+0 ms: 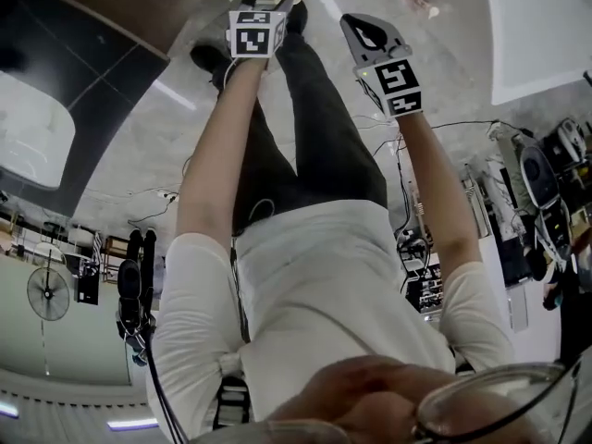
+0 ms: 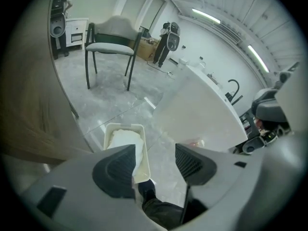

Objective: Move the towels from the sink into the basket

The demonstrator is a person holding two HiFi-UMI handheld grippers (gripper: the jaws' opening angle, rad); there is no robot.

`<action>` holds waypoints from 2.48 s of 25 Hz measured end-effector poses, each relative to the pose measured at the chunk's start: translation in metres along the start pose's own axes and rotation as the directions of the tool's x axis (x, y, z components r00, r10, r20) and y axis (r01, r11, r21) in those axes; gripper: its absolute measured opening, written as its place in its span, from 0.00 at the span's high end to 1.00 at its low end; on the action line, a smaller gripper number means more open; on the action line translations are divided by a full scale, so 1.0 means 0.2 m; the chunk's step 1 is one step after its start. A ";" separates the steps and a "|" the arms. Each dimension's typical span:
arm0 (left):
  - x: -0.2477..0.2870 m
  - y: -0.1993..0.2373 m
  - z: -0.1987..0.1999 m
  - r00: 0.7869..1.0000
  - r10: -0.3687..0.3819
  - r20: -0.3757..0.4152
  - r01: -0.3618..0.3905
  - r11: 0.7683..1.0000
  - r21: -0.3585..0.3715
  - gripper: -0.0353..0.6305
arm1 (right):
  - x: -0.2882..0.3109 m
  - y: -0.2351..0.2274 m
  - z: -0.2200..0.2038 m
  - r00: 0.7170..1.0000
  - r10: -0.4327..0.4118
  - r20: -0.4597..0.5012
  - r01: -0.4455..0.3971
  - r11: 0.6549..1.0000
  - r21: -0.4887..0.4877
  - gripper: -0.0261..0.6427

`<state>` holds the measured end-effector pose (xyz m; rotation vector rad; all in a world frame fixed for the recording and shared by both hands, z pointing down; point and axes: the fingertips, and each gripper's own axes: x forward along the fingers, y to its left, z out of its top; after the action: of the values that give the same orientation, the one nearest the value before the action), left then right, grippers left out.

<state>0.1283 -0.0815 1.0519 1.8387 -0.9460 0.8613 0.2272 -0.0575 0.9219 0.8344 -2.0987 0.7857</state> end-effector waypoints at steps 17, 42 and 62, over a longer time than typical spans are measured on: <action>-1.25 -0.37 0.43 0.980 -0.099 0.172 0.102 0.995 -0.008 0.89 | -0.64 0.44 0.61 0.991 -0.043 0.127 0.048 0.998 -0.035 0.97; -3.37 -0.31 0.53 0.716 -0.010 0.698 -0.062 0.995 0.078 0.91 | -1.52 1.53 1.75 0.835 0.167 0.524 -0.009 0.957 -0.290 0.97; -3.80 -0.07 0.30 0.578 0.207 0.790 -0.221 0.971 -0.092 0.91 | -1.58 1.86 1.81 0.812 0.240 0.532 -0.005 0.914 -0.406 0.97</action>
<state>-0.2066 0.0661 0.3832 2.1798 -1.7524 0.1006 -0.0322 -0.0032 0.3758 0.7745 -2.7487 0.1472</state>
